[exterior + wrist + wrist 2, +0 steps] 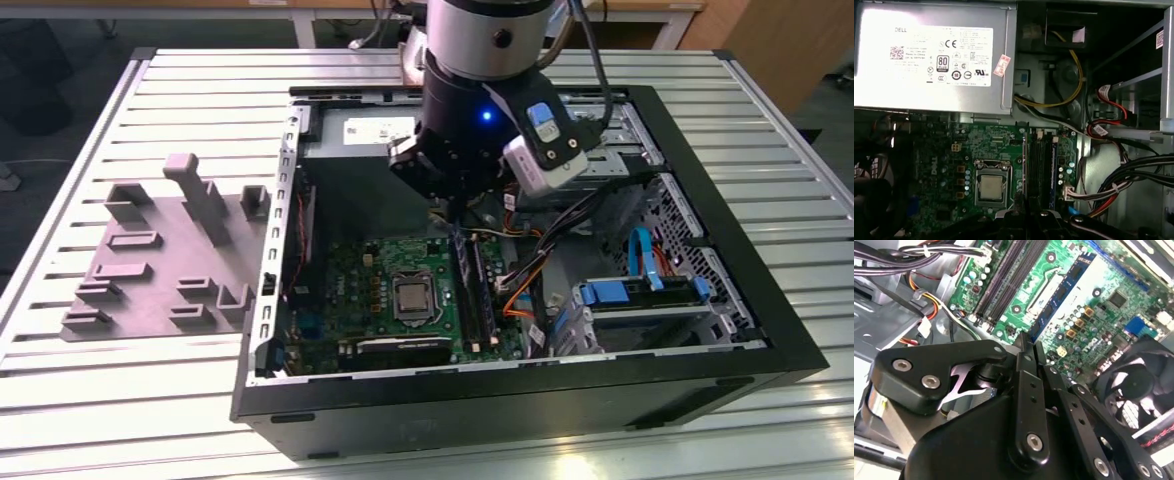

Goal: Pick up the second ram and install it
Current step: 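Insert the second ram into the second slot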

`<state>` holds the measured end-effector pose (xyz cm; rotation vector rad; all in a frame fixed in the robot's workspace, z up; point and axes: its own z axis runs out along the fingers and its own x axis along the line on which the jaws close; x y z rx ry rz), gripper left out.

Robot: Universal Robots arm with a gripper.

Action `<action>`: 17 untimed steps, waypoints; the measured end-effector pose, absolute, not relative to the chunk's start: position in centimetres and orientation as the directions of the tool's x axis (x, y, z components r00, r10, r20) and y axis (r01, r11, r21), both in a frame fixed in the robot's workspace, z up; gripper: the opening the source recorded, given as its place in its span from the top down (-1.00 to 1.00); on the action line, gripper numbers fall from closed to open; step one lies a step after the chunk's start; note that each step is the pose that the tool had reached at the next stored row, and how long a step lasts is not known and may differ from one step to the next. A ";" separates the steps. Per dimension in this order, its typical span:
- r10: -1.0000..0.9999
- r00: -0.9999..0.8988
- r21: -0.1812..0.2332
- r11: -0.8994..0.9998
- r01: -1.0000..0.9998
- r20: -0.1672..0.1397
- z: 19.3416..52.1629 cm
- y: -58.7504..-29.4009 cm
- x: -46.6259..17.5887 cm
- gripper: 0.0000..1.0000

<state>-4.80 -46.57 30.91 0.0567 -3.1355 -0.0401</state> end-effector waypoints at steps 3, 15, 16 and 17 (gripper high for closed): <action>-0.036 -0.999 0.025 0.999 -0.036 0.005 30.4 -46.6 -4.6 0.72; -0.032 -0.999 0.026 0.999 -0.032 0.005 28.3 -47.7 -4.2 0.72; -0.030 -1.000 0.026 0.999 -0.030 0.005 28.1 -47.7 -4.1 0.72; -0.027 -1.000 0.027 0.999 -0.027 0.005 27.9 -47.7 -4.1 0.72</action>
